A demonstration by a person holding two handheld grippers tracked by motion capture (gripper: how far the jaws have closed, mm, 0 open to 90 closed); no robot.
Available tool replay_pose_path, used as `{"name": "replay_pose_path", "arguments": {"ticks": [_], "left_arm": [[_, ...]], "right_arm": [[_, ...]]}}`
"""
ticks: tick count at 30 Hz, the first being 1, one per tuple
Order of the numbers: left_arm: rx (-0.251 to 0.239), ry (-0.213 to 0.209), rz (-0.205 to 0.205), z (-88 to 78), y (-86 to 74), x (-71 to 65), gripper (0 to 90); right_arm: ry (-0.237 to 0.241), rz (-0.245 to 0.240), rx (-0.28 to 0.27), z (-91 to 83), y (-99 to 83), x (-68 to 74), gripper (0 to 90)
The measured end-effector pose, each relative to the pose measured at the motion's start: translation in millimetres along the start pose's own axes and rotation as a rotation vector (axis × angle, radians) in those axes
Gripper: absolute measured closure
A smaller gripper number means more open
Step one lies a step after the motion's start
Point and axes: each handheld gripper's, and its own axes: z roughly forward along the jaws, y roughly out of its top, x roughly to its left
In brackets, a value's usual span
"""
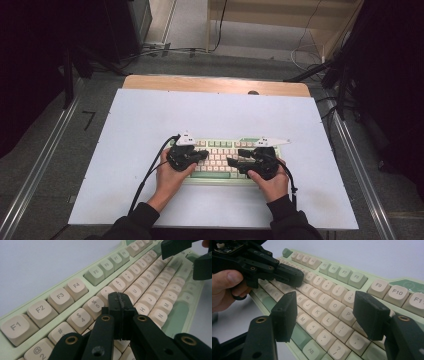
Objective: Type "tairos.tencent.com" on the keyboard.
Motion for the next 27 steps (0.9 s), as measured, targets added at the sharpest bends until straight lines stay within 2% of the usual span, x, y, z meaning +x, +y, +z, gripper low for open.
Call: {"name": "replay_pose_path", "arguments": {"ticks": [3,7,10,13,18,23,27], "left_arm": [[-0.067,-0.042,-0.018,-9.8,3.4,-0.1,88.1],[-0.166,-0.088,-0.063,-28.4,7.7,4.3,65.5],[-0.202,-0.072,-0.088,-40.3,6.7,8.8,51.5],[-0.221,-0.046,-0.106,-49.5,1.3,14.2,44.7],[-0.23,-0.003,-0.129,-60.1,-10.6,21.4,44.2],[-0.238,0.007,-0.166,-66.7,-21.8,24.9,44.2],[-0.249,0.022,-0.172,-72.5,-28.1,26.2,44.2]], "right_arm": [[0.0,-0.001,-0.002,-0.8,0.3,-0.1,34.0],[-0.001,0.005,-0.008,-2.4,0.6,-0.8,34.0],[0.0,0.0,-0.008,-3.0,0.7,-1.0,34.1],[0.0,0.002,-0.007,-3.2,0.8,-0.9,34.1],[-0.001,0.003,-0.012,-3.3,1.0,-1.2,34.5],[-0.002,0.001,-0.018,-5.5,1.4,-1.1,36.7],[0.008,-0.007,-0.021,-7.6,1.8,-1.3,43.9]]}}
